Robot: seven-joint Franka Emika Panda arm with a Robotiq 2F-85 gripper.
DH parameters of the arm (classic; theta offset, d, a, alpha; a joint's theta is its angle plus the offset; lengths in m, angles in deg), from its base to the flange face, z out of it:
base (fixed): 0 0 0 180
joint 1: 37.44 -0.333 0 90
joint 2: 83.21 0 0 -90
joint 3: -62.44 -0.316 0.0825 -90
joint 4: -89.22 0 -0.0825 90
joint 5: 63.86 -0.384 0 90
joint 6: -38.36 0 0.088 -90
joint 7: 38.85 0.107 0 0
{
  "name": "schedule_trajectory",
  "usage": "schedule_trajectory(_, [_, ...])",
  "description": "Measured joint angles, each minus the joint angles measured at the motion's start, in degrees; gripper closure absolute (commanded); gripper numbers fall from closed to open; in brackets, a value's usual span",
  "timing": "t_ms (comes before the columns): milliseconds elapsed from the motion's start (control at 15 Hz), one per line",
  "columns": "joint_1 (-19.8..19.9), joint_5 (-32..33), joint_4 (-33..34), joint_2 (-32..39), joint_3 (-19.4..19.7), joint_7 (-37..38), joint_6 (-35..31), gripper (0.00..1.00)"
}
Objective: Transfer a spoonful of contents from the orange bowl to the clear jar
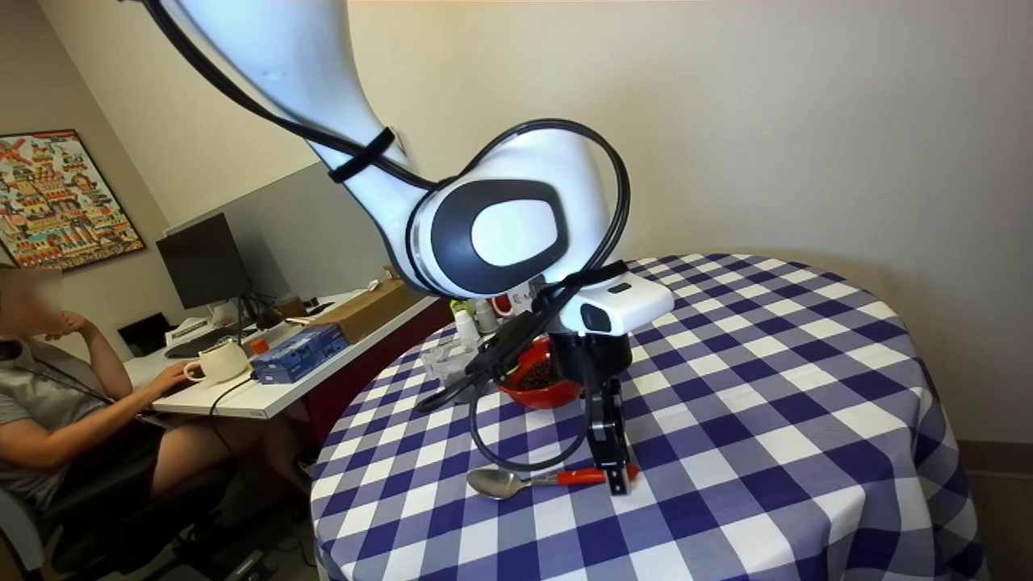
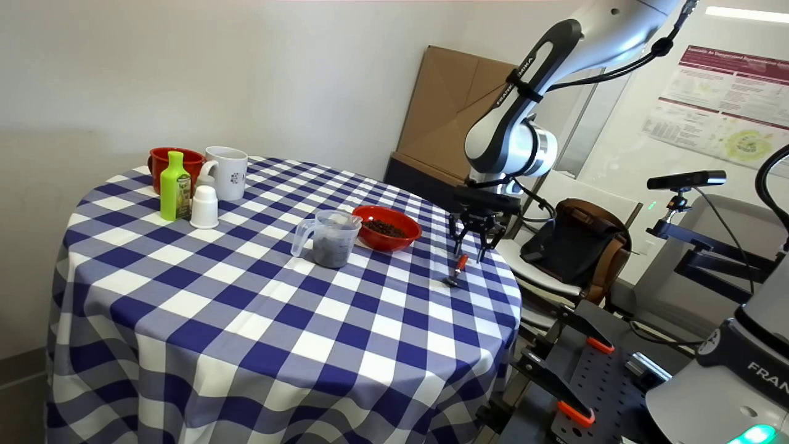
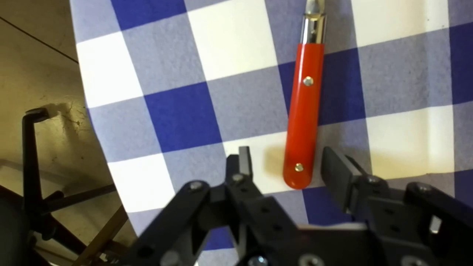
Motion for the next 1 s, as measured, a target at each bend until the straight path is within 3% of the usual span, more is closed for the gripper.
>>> schedule_trajectory(133, [0.0,0.0,0.6,0.7,0.1,0.0,0.0,0.72])
schedule_trajectory(400, [-0.3,0.0,1.4,1.1,0.1,0.0,0.0,0.98])
schedule_trajectory(1000, [-3.5,0.6,1.9,-1.8,-0.1,0.0,0.0,0.95])
